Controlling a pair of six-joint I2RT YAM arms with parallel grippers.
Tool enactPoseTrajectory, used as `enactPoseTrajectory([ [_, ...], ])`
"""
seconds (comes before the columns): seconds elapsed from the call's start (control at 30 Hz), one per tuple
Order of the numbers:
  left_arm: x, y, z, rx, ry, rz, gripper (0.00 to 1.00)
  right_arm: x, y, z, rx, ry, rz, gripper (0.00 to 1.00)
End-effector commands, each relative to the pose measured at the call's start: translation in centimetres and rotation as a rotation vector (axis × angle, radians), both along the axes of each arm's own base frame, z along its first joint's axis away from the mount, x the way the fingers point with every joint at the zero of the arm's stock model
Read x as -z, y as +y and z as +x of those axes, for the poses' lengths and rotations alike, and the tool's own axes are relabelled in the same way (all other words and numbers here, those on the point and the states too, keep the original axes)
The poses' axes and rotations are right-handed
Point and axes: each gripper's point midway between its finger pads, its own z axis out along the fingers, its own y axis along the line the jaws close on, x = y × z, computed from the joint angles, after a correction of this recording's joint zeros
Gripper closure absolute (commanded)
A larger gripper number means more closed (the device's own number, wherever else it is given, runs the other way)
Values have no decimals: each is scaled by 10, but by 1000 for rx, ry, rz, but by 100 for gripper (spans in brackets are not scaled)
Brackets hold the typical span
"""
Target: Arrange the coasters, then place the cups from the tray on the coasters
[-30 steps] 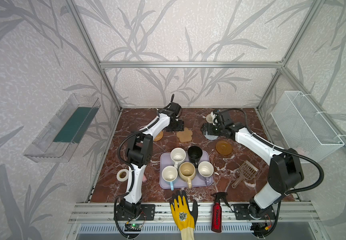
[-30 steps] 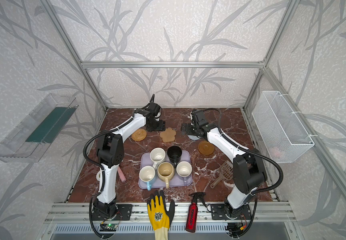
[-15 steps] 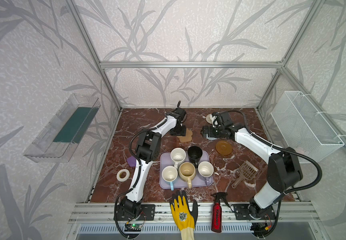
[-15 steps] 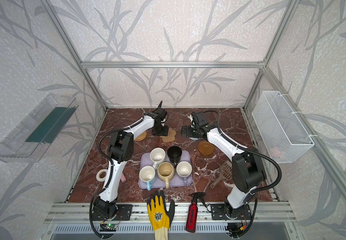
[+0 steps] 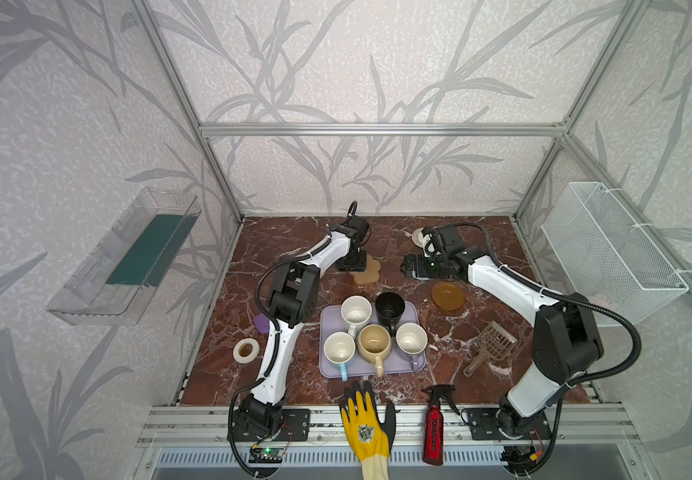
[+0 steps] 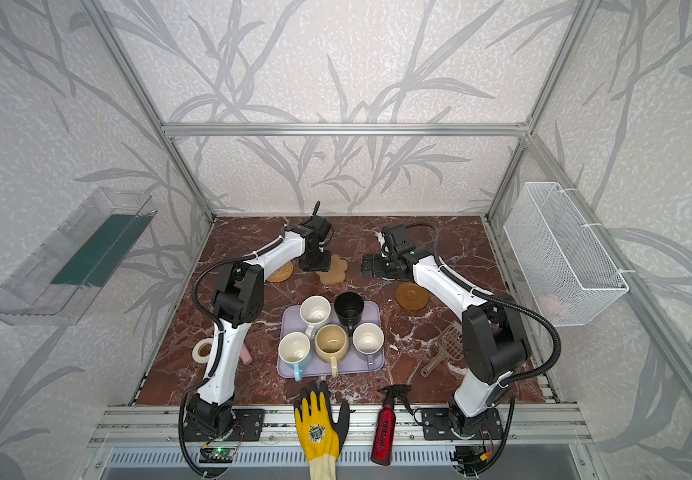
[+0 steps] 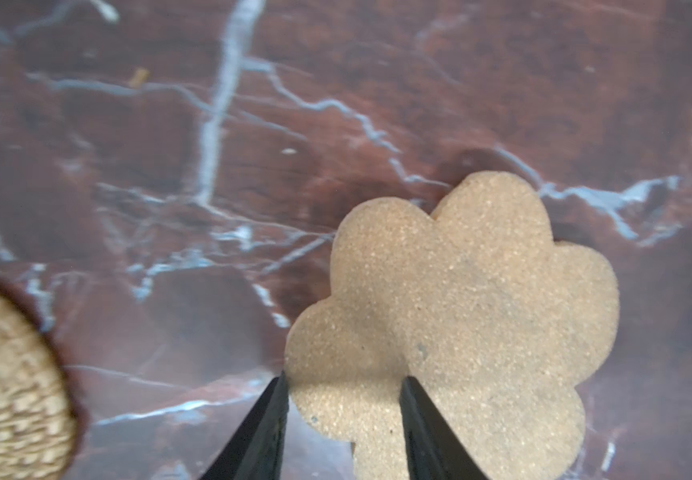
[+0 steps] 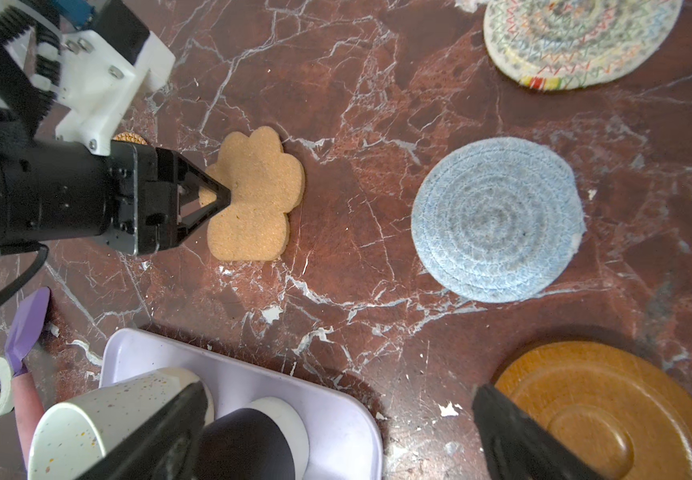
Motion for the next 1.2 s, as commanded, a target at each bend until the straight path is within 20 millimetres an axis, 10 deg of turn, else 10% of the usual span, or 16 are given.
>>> enactPoseTrajectory([
  [0.0, -1, 42, -11, -68, 43, 101, 55, -5, 0, -2, -8, 3, 16, 1],
  [0.7, -28, 46, -5, -92, -7, -6, 45, 5, 2, 6, -15, 24, -17, 1],
  [1.17, -185, 22, 7, -92, -293, -250, 14, 0, -17, 21, -23, -33, -88, 1],
])
